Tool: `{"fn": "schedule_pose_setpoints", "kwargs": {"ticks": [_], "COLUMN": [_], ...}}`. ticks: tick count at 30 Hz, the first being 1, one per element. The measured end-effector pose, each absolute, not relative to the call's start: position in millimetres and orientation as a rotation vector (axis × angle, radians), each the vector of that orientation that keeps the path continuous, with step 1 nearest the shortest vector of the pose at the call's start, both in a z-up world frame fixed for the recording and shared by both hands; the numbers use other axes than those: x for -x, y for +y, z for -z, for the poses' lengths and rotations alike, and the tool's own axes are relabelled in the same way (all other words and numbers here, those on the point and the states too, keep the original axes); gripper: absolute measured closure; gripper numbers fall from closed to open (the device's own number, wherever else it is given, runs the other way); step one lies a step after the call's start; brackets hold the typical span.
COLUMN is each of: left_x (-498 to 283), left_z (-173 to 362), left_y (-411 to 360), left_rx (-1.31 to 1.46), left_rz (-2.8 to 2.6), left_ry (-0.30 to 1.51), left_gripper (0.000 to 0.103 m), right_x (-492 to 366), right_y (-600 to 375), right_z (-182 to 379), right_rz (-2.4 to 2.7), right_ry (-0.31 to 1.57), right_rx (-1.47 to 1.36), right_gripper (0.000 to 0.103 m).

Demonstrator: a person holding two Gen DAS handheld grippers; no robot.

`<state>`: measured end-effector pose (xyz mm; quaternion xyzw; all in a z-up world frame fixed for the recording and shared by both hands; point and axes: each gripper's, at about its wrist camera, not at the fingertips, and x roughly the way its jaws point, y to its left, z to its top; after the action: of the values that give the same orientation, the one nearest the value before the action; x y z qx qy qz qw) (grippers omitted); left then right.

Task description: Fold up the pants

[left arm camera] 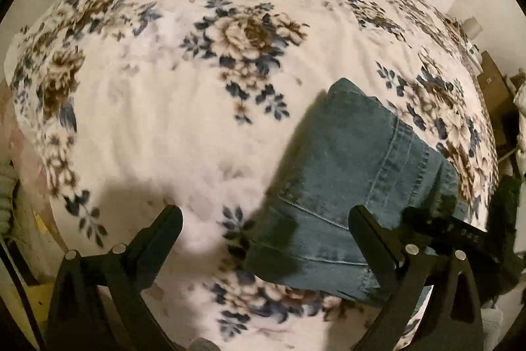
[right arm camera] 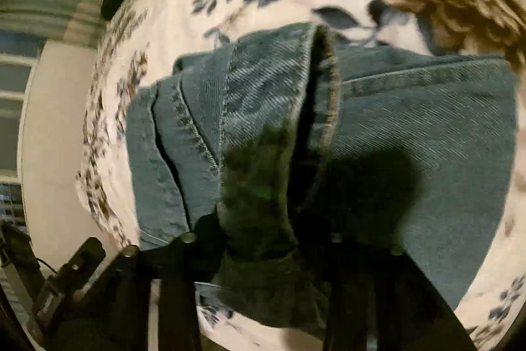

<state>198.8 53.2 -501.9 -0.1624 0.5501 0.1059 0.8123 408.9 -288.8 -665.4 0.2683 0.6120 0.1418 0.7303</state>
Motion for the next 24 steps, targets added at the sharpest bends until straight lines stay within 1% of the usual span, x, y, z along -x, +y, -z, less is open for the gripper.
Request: {"fn": "schedule_pose_setpoints", "kwargs": {"ticks": [1,2,5,7,10,12,13,14,15,16,18,19,20,22,23,24], "left_x": [-199.2,-201.5,-212.4,-228.0,-253.7,-270.9,-281.3,-290.1,-302.2,-313.0,-332.4,-345.5,-357.2,-381.7,-390.9,-397.0], "left_z": [498.1,493.7,479.3,478.3,484.1,491.0,496.5,501.6,508.7,515.4,525.8,534.0,543.4,570.0,582.8,592.9], "left_y": [52.4,52.6,49.3,39.9,18.5,2.7,-6.7,-13.9,-24.2,-32.0,-44.7,-51.5,-56.7,-66.5,-70.0,-71.9], "left_rx": [0.342,0.345,0.367,0.368,0.365,0.354,0.347,0.34,0.342,0.349,0.347,0.346,0.34,0.364,0.395,0.439], "left_rz": [-0.218,-0.208,-0.158,-0.105,-0.021,0.022,0.049,0.068,0.099,0.133,0.166,0.185,0.199,0.248,0.281,0.326], "left_ry": [1.168,1.159,1.133,1.133,1.157,1.171,1.182,1.193,1.216,1.237,1.266,1.283,1.305,1.377,1.413,1.427], "left_gripper": [0.0,0.0,0.0,0.0,0.0,0.0,0.0,0.0,0.0,0.0,0.0,0.0,0.0,0.0,0.004,0.039], "right_x": [-402.8,-397.2,-369.7,-347.5,-330.0,-322.6,-323.4,-327.1,-329.6,-331.8,-334.0,-335.9,-337.4,-344.2,-349.7,-354.4], "right_y": [-297.4,-305.9,-348.4,-386.2,-439.8,-465.2,-469.5,-469.6,-473.0,-479.2,-492.7,-500.5,-505.8,-514.7,-516.3,-517.5], "right_z": [654.8,643.6,609.2,596.0,601.7,622.5,638.5,652.8,663.8,668.3,667.5,666.6,668.5,684.9,693.0,704.8], "right_rz": [-0.293,-0.278,-0.211,-0.139,-0.026,0.032,-0.002,-0.022,-0.018,-0.013,-0.016,-0.011,-0.018,-0.051,-0.06,-0.068], "right_ry": [1.322,1.295,1.233,1.218,1.238,1.285,1.337,1.386,1.436,1.449,1.397,1.356,1.329,1.299,1.317,1.335], "right_rx": [-0.614,-0.63,-0.662,-0.672,-0.683,-0.695,-0.712,-0.731,-0.748,-0.767,-0.823,-0.86,-0.895,-0.998,-1.034,-1.085], "right_gripper": [0.082,0.085,0.085,0.085,0.085,0.085,0.077,0.065,0.058,0.053,0.044,0.03,0.02,0.019,0.019,0.019]}}
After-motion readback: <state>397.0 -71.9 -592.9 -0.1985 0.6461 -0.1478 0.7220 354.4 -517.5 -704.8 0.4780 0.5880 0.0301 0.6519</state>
